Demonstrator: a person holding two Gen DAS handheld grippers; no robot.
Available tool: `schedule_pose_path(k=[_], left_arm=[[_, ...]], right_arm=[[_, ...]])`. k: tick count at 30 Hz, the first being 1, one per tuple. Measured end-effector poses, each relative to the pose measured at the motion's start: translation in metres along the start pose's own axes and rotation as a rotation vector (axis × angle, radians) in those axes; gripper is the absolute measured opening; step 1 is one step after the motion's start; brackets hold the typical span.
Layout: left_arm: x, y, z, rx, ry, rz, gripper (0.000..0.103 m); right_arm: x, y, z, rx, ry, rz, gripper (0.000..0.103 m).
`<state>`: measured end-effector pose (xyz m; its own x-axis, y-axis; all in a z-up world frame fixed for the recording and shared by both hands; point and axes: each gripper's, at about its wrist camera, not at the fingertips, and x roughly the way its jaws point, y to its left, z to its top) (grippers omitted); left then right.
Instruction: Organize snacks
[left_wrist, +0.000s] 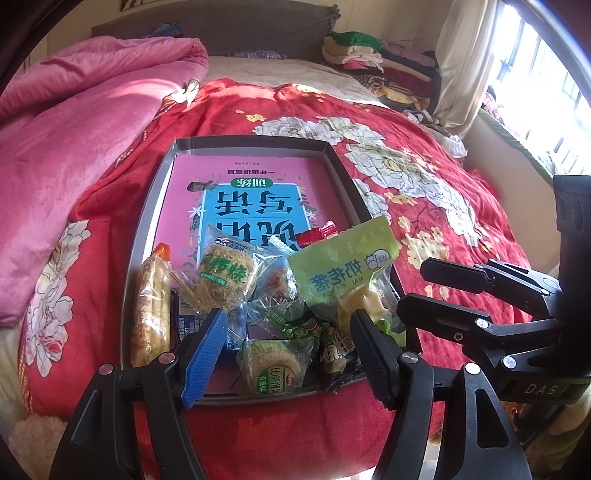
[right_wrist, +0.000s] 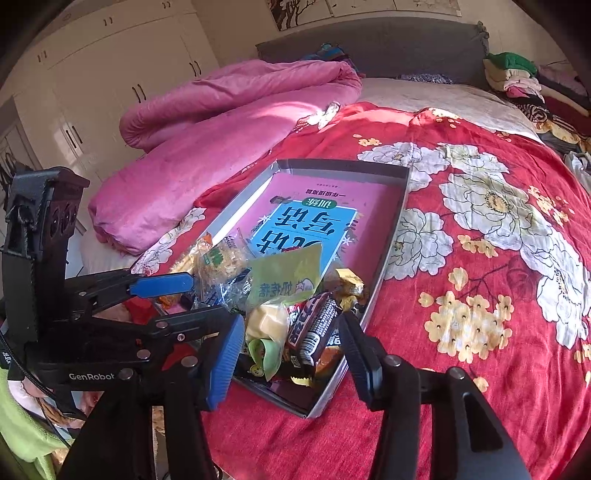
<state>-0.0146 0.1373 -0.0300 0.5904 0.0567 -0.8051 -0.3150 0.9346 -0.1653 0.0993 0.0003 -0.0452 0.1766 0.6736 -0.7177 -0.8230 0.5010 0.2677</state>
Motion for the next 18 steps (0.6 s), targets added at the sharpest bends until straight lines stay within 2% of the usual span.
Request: schedule_pose_path(k=[7,18], left_arm=[[-0.010,-0.004,0.004,0.001,-0.033,-0.002,0.075],[-0.059,-0.024,0.004,-0.007,-0.116,0.048,0.080]], right_arm=[[-0.006,0.000,0.000,-0.001,-0.028,-0.015,0.055],[-0.070,0.014,0.003,-0.075,-0.209,-0.084,0.079]])
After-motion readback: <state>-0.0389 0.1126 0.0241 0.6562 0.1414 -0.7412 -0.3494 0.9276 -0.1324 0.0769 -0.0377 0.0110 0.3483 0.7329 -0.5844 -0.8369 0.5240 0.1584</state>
